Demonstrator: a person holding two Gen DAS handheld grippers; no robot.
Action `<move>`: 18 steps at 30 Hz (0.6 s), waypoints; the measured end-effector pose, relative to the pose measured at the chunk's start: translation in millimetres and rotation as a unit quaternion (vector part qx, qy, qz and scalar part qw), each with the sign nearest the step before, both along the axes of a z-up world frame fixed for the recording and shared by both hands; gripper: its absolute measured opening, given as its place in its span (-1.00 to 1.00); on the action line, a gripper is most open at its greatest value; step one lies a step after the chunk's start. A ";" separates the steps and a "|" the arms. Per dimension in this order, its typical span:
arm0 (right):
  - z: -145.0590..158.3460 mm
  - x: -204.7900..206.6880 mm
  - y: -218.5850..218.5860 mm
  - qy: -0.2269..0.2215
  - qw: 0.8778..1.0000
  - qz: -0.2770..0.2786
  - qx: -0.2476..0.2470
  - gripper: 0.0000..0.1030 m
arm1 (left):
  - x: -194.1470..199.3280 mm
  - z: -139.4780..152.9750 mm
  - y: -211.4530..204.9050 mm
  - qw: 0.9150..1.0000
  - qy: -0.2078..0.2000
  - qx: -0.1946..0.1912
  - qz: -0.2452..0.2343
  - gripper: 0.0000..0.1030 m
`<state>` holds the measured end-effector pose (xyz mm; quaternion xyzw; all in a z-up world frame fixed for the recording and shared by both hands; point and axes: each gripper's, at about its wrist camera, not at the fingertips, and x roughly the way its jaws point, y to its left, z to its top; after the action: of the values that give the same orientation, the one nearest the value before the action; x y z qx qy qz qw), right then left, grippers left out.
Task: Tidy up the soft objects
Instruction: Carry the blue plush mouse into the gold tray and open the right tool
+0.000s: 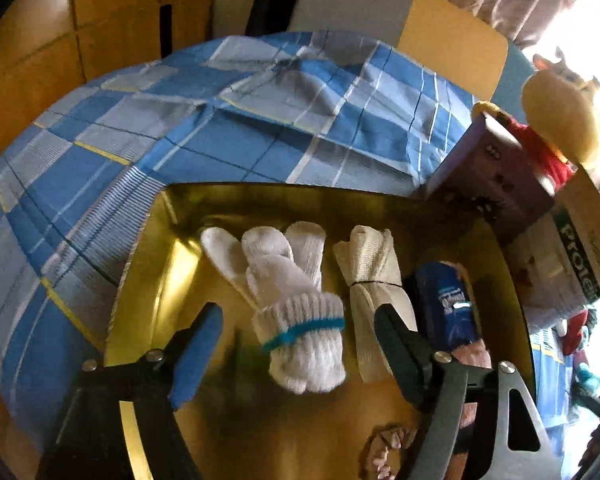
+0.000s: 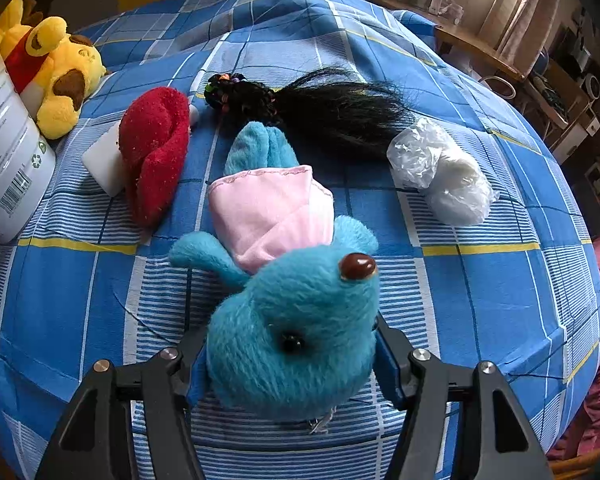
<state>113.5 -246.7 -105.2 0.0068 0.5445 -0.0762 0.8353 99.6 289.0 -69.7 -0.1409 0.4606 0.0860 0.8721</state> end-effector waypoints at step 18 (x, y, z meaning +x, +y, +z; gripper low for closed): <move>162.9 78.7 41.9 -0.091 0.995 0.031 -0.005 0.14 | -67.3 29.3 -12.2 0.996 -0.063 -0.022 -0.061 0.67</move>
<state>192.2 -204.9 57.7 -0.0073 0.4661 -0.0514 0.8832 32.3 276.8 -40.5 -0.1366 0.4144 0.0134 0.8997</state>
